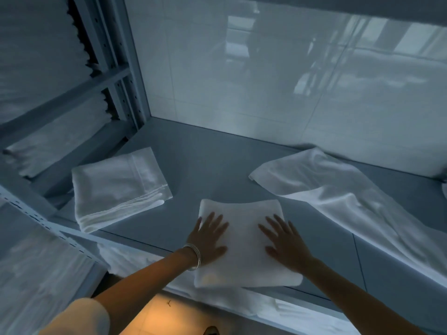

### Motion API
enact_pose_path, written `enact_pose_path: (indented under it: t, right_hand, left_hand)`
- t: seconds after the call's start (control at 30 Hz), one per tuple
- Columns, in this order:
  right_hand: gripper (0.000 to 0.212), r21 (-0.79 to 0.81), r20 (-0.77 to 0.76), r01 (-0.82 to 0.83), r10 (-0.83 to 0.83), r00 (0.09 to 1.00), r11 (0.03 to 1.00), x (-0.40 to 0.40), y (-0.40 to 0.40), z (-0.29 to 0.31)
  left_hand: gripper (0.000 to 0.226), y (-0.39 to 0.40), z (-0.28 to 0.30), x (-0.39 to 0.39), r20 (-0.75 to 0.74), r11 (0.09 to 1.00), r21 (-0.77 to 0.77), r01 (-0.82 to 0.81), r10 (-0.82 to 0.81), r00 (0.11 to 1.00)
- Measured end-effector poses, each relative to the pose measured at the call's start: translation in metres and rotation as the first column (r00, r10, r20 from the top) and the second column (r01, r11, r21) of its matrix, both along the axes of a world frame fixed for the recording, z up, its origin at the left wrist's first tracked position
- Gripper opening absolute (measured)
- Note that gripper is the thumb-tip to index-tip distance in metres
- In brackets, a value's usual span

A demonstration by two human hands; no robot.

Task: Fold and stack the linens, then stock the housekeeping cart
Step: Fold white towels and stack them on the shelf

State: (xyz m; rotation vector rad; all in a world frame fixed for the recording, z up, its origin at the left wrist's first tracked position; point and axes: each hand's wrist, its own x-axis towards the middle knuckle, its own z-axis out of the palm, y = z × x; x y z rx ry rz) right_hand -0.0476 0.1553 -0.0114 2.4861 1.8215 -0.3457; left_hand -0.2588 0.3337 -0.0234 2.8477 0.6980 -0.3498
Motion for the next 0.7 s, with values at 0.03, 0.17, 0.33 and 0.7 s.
enact_pose_path:
  t: [0.03,0.17,0.33,0.7]
  right_hand:
    - [0.069,-0.044,0.029,-0.022,0.023,0.999,0.999,-0.005,0.001,-0.005]
    - [0.094,-0.181,0.043,0.079,-0.072,0.996,0.980,-0.003,0.014,-0.006]
    - [0.082,-0.078,0.150,-0.160,0.170,0.974,0.984,-0.035,0.003,-0.012]
    - [0.073,-0.005,0.132,-0.326,0.323,0.937,0.945,-0.052,-0.030,-0.020]
  left_hand:
    - [0.091,0.002,-0.006,-0.003,-0.058,0.998,0.009,0.069,-0.069,0.996]
    - [0.074,0.012,0.003,-0.002,-0.184,0.994,0.039,0.101,-0.092,0.979]
    - [0.073,-0.026,0.003,-0.019,-0.053,0.975,0.146,0.165,-0.159,0.986]
    - [0.093,-0.080,-0.035,-0.037,0.010,0.943,0.249,0.219,-0.229,0.973]
